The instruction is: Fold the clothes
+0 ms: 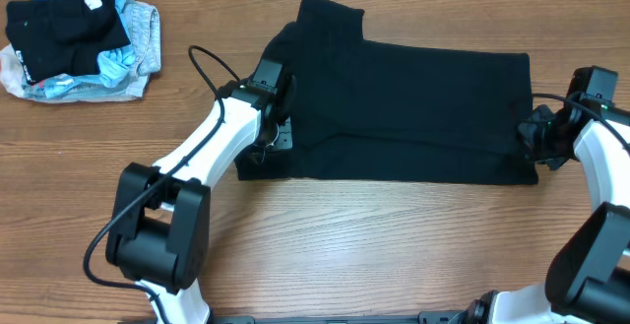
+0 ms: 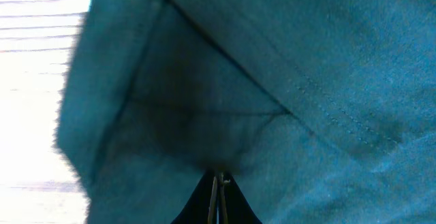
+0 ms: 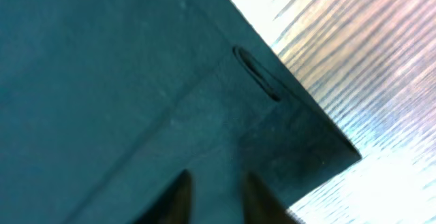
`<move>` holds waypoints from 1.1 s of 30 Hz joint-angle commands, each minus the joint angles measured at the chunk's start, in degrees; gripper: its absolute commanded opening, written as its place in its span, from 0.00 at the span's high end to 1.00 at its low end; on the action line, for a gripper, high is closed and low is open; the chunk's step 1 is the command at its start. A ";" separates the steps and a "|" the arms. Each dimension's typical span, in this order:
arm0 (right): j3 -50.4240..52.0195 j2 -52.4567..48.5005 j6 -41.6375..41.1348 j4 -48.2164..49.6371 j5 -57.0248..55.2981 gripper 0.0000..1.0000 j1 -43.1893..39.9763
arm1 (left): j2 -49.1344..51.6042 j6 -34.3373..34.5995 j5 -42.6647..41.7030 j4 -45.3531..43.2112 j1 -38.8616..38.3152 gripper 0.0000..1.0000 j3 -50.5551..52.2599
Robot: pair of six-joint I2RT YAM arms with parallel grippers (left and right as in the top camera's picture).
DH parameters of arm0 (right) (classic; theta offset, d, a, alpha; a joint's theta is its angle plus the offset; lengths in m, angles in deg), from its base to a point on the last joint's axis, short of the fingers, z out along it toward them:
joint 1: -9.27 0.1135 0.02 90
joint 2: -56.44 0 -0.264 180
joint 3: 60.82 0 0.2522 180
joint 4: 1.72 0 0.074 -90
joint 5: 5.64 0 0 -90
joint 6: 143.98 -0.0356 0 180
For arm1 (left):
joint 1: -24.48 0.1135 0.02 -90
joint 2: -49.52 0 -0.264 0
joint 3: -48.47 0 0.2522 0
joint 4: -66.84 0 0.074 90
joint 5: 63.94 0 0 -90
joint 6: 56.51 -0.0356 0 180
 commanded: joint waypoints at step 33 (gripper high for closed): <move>0.20 -6.58 3.28 -10.23 7.45 0.35 5.62 | 9.94 9.86 4.55 11.82 17.14 0.96 0.00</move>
